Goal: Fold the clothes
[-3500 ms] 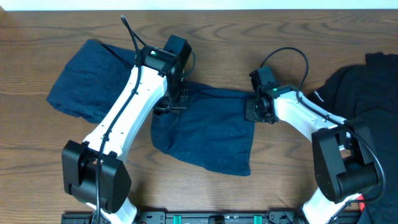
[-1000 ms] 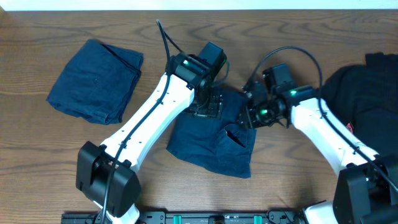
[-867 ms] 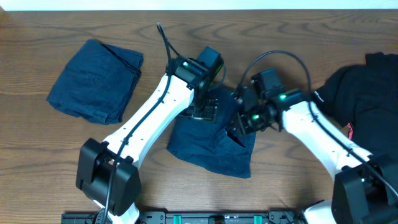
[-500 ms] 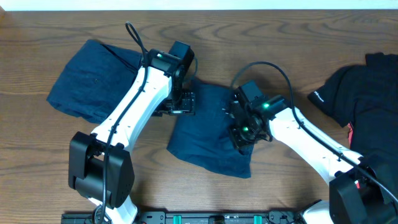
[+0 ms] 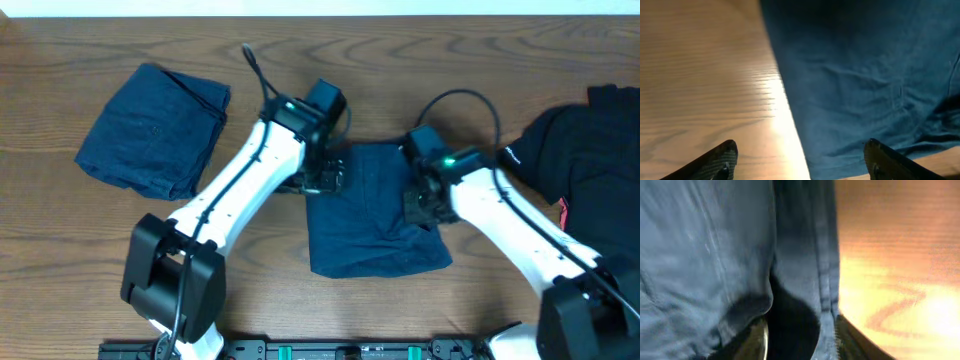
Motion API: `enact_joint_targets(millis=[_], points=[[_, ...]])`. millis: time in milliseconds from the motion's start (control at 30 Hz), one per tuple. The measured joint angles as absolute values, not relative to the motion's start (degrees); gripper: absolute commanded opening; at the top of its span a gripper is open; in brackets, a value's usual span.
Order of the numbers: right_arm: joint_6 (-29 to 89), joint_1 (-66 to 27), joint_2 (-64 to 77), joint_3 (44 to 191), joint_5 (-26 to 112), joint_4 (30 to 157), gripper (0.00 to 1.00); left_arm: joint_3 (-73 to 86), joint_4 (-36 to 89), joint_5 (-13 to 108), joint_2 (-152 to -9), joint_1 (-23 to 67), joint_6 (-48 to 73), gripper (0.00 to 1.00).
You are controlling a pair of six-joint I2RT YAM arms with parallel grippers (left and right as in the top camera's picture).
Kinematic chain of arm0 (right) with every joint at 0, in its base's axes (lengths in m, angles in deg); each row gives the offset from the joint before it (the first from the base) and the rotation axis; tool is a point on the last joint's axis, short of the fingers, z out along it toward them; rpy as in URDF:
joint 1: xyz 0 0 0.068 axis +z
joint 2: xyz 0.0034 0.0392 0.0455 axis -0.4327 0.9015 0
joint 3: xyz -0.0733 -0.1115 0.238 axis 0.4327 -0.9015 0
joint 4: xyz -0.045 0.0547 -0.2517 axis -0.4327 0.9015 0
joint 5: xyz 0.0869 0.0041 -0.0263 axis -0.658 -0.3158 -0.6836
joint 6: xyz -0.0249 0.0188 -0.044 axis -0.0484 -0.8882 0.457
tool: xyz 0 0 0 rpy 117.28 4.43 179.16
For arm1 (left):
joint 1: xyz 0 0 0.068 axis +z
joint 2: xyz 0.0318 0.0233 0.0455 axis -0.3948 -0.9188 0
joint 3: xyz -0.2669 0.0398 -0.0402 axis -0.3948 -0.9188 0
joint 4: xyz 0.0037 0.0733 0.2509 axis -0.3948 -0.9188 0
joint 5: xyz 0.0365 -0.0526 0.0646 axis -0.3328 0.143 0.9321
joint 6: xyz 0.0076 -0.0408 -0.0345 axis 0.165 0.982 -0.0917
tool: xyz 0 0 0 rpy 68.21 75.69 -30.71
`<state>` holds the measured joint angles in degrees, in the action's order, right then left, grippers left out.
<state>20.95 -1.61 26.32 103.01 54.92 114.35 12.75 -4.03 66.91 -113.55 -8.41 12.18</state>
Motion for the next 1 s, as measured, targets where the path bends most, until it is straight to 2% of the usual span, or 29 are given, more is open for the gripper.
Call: enact_joint_targets(millis=[100,267,333,367,433,467,500,533,633,733,800,833,867,900,1000], points=[[21.8,-5.08,23.71,102.98,52.1,110.13,0.41,9.4,-1.05,66.69,-113.55,-10.16,12.86,0.85],[23.39,-8.06,23.8,102.96,45.96,102.63,0.41,2.72,3.84,66.34,-113.7,-11.36,15.11,0.84],[23.64,-8.03,25.29,102.96,44.43,100.58,0.39,0.46,6.33,65.64,-113.74,-11.36,15.64,0.8],[23.77,-8.03,26.4,102.96,43.82,99.29,0.36,-0.58,7.75,64.98,-113.77,-11.32,15.83,0.76],[24.05,-8.03,29.16,102.92,43.14,96.4,0.18,-2.62,10.86,63.65,-113.77,-11.32,16.42,0.67],[23.9,-8.03,30.91,102.92,43.01,94.7,0.05,-3.43,11.82,63.28,-113.77,-11.32,16.68,0.62],[24.12,-8.03,32.26,102.92,42.99,93.47,0.01,-4.26,12.67,62.86,-113.79,-11.34,16.68,0.56],[23.81,-8.06,34.05,102.92,43.09,92.34,0.01,-4.93,13.35,62.56,-113.79,-11.32,16.84,0.46],[23.72,-8.19,37.92,102.74,43.31,90.98,0.01,-5.98,14.2,62.12,-113.79,-11.32,16.4,0.22],[23.11,-9.15,38.16,102.64,43.05,92.42,0.01,-6.01,13.5,62.99,-113.79,-10.99,14.72,0.13],[22.89,-10.31,37.07,102.61,42.4,93.76,0.03,-5.98,11.73,64.33,-113.77,-10.05,13.62,0.13],[22.96,-11.03,36.09,102.59,41.89,94.54,0.14,-5.98,10.88,64.87,-113.77,-9.0,12.93,0.13],[23.7,-11.75,34.56,102.59,40.89,95.7,0.3,-5.98,10.18,65.31,-113.77,-7.69,12.18,0.17],[24.84,-12.67,32.09,102.53,39.18,96.88,0.43,-5.98,9.65,65.72,-113.77,-5.7,11.61,0.37],[27.48,-13.19,27.52,102.55,35.25,99.9,0.48,-5.9,9.41,65.18,-113.74,-2.31,10.32,0.55]])
